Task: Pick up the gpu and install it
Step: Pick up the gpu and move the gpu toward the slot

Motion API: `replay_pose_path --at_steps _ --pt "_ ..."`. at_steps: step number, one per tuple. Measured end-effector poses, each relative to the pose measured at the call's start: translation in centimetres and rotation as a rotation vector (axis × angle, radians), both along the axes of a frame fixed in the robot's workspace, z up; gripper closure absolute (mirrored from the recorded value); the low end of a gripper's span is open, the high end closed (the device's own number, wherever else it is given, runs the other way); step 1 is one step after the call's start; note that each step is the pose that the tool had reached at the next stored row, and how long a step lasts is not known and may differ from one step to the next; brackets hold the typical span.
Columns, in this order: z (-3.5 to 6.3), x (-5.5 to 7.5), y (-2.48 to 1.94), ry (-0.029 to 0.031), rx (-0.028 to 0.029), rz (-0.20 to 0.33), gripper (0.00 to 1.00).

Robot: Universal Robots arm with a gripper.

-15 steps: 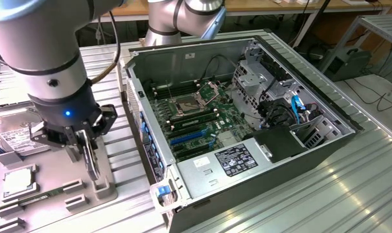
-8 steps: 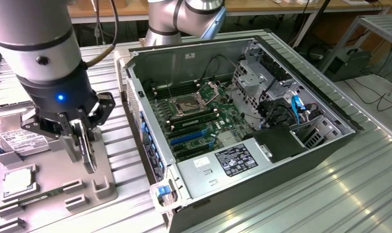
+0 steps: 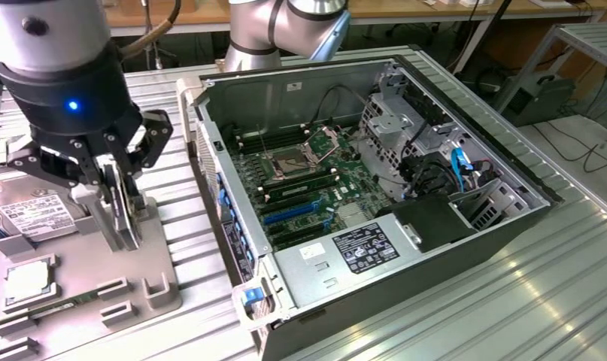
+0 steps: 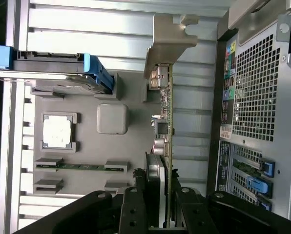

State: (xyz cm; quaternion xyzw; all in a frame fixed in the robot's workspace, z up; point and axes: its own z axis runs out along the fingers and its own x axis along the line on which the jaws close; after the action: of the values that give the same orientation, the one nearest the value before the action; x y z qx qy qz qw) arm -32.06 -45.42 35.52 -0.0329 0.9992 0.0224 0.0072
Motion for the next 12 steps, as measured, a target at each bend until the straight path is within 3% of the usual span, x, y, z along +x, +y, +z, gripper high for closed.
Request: replay_pose_path --at_steps 12 --pt "5.5 0.0 0.0 -0.0001 0.0001 0.0 0.72"
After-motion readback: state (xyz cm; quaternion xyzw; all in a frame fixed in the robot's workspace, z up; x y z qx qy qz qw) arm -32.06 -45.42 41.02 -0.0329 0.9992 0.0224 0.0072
